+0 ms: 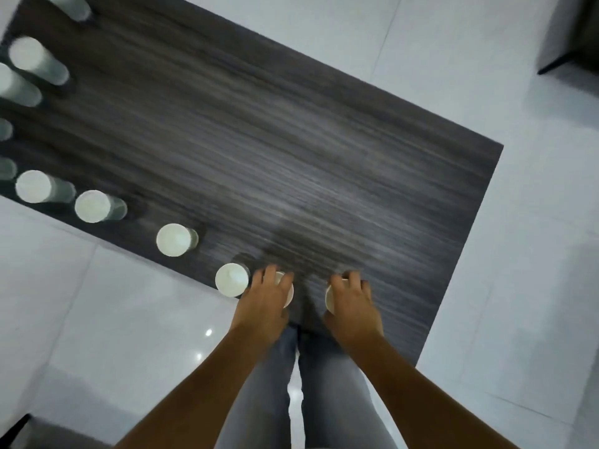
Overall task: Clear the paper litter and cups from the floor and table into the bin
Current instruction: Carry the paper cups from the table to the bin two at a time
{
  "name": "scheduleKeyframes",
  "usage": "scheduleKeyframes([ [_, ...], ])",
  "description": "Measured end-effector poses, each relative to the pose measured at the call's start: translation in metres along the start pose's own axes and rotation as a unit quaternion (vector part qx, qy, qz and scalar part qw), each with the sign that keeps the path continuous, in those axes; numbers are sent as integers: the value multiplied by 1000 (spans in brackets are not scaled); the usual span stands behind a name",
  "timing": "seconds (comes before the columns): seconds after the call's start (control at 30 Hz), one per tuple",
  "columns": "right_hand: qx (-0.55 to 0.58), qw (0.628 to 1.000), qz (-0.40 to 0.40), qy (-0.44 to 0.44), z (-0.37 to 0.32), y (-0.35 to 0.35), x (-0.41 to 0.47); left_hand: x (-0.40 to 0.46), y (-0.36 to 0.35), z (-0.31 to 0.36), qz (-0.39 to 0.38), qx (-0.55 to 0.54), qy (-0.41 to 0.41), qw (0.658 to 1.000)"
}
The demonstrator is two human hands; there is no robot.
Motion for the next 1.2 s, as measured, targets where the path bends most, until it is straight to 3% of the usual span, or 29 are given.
scheduleKeyframes([
  [0.3, -86, 992, 25, 90, -170, 48, -27, -85, 86, -108, 103, -114, 90, 984],
  [0.77, -149, 946, -16, 288, -558, -22, -109, -300, 181, -429, 146, -172, 247, 942],
  [0.93, -176, 929, -19, 326, -641, -18, -93, -305, 216, -507, 173, -187, 278, 926],
  [1.2, -198, 921, -15, 335, -766, 20, -10, -244, 314, -629, 166, -175, 269, 933],
])
Point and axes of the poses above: each hand's wrist, its own x-axis towards the middle knuckle, its own y-axis out of the back of the hand, z = x × y, the point moved 2 cm from there along x, towards the middle knuckle, and after that the axes turned 1 degree about x, right-handed, at the moved point
